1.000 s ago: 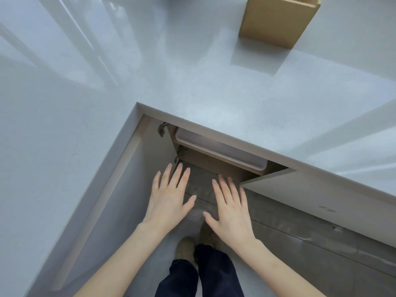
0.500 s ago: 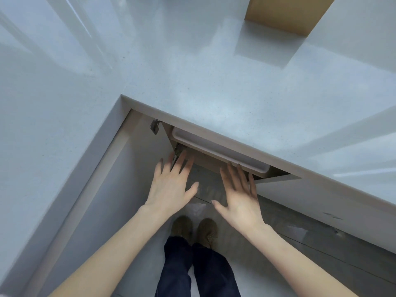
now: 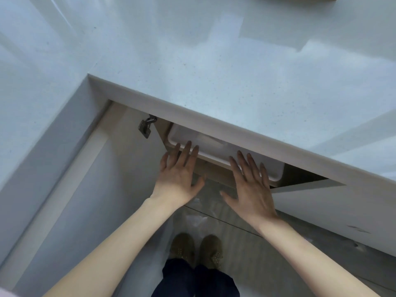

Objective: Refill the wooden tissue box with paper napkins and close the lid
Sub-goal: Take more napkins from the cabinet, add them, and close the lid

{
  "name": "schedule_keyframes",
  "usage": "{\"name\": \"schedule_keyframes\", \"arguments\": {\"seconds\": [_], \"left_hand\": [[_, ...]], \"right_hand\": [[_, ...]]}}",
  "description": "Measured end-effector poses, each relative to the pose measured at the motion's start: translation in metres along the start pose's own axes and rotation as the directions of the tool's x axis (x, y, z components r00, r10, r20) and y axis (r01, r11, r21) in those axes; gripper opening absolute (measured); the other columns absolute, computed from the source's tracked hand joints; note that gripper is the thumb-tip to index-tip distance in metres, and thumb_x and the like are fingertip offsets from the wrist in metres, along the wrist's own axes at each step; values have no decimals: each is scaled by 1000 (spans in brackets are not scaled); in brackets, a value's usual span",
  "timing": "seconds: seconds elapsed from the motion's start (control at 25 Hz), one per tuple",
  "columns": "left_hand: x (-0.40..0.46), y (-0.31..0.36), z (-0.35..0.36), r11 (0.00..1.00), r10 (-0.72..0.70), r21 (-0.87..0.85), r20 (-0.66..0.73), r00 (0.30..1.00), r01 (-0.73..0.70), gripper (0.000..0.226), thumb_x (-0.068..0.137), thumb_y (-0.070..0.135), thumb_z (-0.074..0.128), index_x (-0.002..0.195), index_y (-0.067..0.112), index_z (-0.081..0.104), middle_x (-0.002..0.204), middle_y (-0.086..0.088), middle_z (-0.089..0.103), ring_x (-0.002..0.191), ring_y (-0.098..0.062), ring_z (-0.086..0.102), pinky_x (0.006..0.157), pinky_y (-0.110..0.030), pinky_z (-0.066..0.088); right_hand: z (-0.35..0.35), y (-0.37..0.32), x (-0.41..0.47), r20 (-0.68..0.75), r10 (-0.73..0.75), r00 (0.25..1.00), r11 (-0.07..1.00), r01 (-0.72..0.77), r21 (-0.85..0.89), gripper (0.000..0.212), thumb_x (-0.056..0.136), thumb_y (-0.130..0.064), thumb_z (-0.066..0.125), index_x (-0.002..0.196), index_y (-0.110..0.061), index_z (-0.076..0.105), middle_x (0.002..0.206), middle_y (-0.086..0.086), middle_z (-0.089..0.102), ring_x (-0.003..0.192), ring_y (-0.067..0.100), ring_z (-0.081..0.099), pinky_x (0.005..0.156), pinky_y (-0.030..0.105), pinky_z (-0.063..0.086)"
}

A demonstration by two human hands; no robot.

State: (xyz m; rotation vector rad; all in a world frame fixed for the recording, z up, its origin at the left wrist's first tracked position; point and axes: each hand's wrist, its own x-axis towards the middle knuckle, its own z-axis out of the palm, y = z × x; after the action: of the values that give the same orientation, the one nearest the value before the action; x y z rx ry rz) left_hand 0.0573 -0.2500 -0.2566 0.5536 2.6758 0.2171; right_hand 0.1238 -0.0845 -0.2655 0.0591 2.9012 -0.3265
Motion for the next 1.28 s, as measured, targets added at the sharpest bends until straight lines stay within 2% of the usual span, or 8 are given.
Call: {"name": "schedule_keyframes", "arguments": {"seconds": [0.16, 0.4, 0.64, 0.76, 0.84, 0.96, 1.12, 1.28], "left_hand": [[23, -1, 22, 999, 54, 2, -73, 996, -54, 71, 93, 47, 32, 148, 20, -4, 158, -2, -8, 145, -23, -6, 117, -39, 0], [63, -7, 58, 997, 81, 13, -136, 987, -80, 70, 93, 49, 31, 148, 18, 0, 158, -3, -1, 145, -23, -1, 117, -40, 5], [100, -13, 79, 997, 70, -19, -195, 978, -75, 67, 93, 47, 34, 148, 16, 9, 157, -6, 11, 144, -24, 12, 115, -39, 16], [127, -10, 82, 971, -36, -238, -240, 970, -23, 64, 93, 41, 41, 145, 12, 21, 153, -10, 26, 138, -28, 26, 109, -39, 27], [150, -8, 80, 892, -165, -447, -185, 969, 66, 62, 92, 41, 43, 143, 9, 26, 146, -13, 36, 132, -31, 35, 105, -38, 33], [178, -8, 77, 794, -267, -577, -48, 962, 192, 60, 91, 45, 42, 136, 5, 34, 138, -15, 44, 126, -31, 42, 99, -35, 37], [192, -6, 78, 750, -301, -599, 67, 951, 279, 54, 92, 39, 47, 130, 2, 39, 133, -16, 49, 120, -32, 47, 92, -34, 40], [196, -7, 72, 679, -293, -668, 134, 946, 305, 34, 86, 26, 58, 110, 4, 52, 100, -10, 57, 99, -29, 54, 68, -28, 43]], "right_hand": [[26, 16, 27, -74, -39, 997, 997, 34, -73, 82, 75, -45, 68, 141, -9, 36, 148, 15, 37, 136, 34, 36, 107, 45, 15], [50, 40, 66, -108, -31, 994, 999, 29, -12, 79, 89, -46, 48, 149, -16, 6, 159, 5, 0, 147, 23, 1, 118, 37, 2], [75, 49, 98, -115, 19, 993, 999, -14, 46, 78, 88, -47, 50, 148, -16, 10, 159, 5, 7, 146, 22, 9, 118, 34, 12], [77, 52, 114, -135, 83, 987, 971, -50, 232, 72, 88, -43, 53, 146, -15, 21, 154, 6, 24, 140, 25, 25, 112, 37, 27], [75, 53, 128, -52, 255, 966, 852, -199, 484, 65, 88, -42, 53, 142, -12, 30, 147, 9, 36, 133, 26, 36, 105, 35, 34], [72, 56, 157, 195, 508, 839, 531, -483, 696, 60, 88, -45, 53, 129, -1, 49, 133, 17, 54, 111, 26, 54, 87, 29, 41], [73, 45, 174, 347, 527, 776, 127, -476, 870, 46, 86, -27, 60, 119, 4, 54, 111, 17, 62, 89, 24, 60, 85, 30, 50], [70, 35, 176, 405, 532, 743, 46, -503, 863, 31, 89, -15, 57, 113, 4, 51, 76, 8, 47, 67, 15, 44, 102, 39, 45]]}}
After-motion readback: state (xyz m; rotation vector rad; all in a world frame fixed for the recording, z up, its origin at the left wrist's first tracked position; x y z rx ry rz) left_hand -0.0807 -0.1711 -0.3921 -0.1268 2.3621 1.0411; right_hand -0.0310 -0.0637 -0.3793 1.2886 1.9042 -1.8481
